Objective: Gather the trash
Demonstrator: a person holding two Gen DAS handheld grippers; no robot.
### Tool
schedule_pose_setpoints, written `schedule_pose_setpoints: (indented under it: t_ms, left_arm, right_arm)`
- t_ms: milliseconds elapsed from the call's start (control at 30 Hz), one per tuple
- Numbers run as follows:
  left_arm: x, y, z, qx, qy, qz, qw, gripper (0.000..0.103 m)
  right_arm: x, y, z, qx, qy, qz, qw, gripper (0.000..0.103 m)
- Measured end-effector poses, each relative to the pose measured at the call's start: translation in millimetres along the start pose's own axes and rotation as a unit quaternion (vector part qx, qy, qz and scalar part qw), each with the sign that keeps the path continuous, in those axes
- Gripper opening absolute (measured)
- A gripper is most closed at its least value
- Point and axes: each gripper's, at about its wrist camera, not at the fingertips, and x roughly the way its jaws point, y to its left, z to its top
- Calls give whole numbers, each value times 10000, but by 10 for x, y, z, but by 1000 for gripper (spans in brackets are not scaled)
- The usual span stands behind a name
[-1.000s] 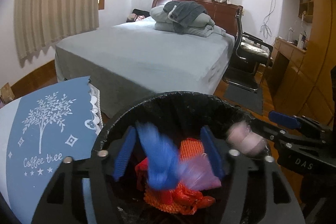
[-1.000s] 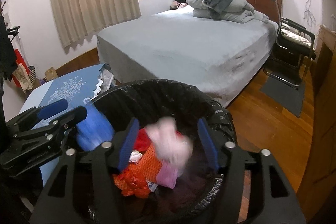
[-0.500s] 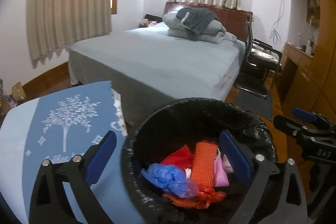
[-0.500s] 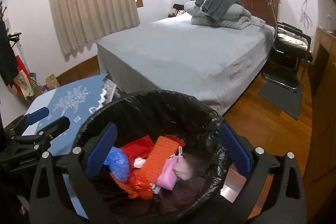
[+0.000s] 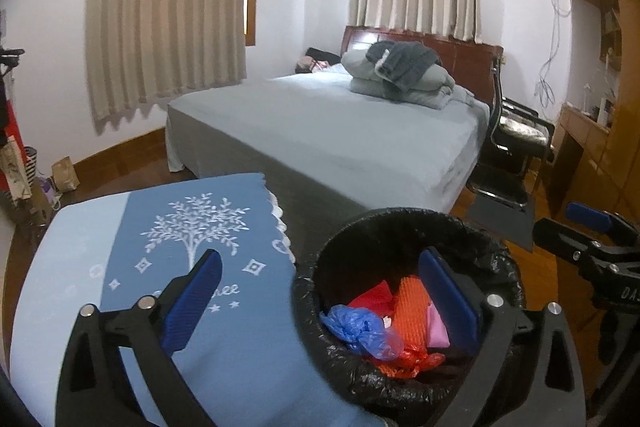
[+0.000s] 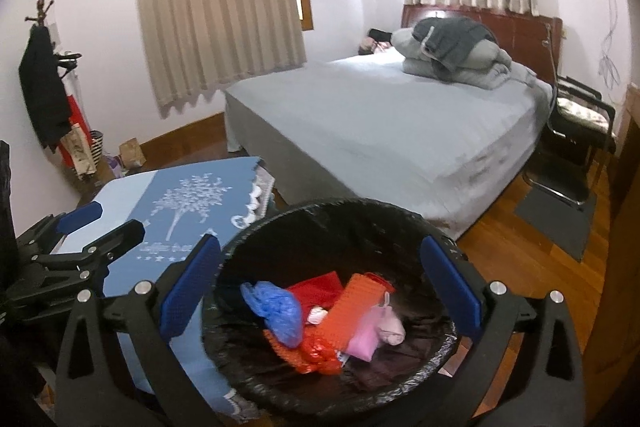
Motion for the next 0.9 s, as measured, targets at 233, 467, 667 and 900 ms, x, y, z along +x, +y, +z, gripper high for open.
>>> schedule_pose_setpoints:
  t_ms: [233, 467, 667, 900]
  left_arm:
    - [-324, 106, 8, -55, -140, 180, 9997, 97]
    - [-572, 201, 0, -88, -248, 403, 9988, 97]
    - [-681, 239, -7, -68, -268, 548, 9981, 97]
    - [-730, 250, -21, -51, -294, 577, 9979, 97]
  right_arm:
    - [-203, 224, 82, -105, -50, 94, 9999, 98]
    - [-307, 410, 82, -149, -6, 204, 9997, 98]
    - [-334, 490, 82, -188, 48, 256, 9995, 98]
    - [-342, 564, 76, -315, 33, 257, 9992, 98]
